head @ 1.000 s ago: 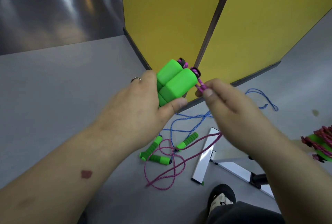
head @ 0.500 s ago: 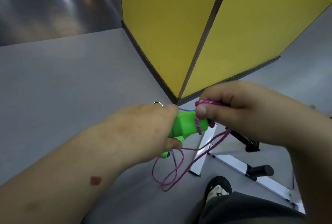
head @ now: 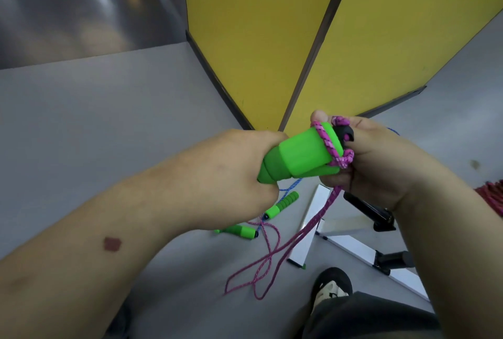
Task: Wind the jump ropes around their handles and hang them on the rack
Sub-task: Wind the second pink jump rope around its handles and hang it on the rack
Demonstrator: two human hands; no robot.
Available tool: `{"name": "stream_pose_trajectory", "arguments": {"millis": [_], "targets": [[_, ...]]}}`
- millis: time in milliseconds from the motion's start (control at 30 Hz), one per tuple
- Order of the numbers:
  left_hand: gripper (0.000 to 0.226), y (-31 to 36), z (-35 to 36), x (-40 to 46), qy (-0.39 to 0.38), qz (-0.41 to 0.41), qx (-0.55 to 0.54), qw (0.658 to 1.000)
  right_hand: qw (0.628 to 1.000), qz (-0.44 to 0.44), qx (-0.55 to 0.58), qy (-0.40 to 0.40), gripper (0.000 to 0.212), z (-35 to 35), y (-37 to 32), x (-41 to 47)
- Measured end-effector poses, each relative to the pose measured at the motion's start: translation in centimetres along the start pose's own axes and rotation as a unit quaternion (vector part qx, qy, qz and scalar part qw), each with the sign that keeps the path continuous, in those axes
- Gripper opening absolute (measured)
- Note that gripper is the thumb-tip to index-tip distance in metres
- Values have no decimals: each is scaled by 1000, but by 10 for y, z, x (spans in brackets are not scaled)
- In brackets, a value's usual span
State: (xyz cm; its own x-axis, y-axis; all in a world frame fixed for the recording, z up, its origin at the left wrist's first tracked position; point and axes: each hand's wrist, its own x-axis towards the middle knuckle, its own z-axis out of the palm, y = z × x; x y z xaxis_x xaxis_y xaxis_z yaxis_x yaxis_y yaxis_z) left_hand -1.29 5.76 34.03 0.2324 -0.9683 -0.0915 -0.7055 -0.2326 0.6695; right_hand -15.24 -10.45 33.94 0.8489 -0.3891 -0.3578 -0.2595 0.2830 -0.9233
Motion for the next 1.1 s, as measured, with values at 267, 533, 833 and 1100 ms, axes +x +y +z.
{"name": "stream_pose_trajectory", "arguments": {"millis": [267, 533, 833, 1100], "targets": [[14, -5, -3, 6, 118, -90, 6, 989, 975, 18, -209, 78, 38, 1, 7, -2], [15, -7, 6, 5, 106, -133, 227, 959, 863, -54, -501, 16, 35, 20, -27, -30], [33, -8, 10, 4, -21, -18, 298, 954, 923, -154, -353, -8, 31, 0, -15, -17], [13, -2, -4, 2, -65, -22, 99, 993, 996, -32, -72, -43, 29, -6, 13, 2]]}}
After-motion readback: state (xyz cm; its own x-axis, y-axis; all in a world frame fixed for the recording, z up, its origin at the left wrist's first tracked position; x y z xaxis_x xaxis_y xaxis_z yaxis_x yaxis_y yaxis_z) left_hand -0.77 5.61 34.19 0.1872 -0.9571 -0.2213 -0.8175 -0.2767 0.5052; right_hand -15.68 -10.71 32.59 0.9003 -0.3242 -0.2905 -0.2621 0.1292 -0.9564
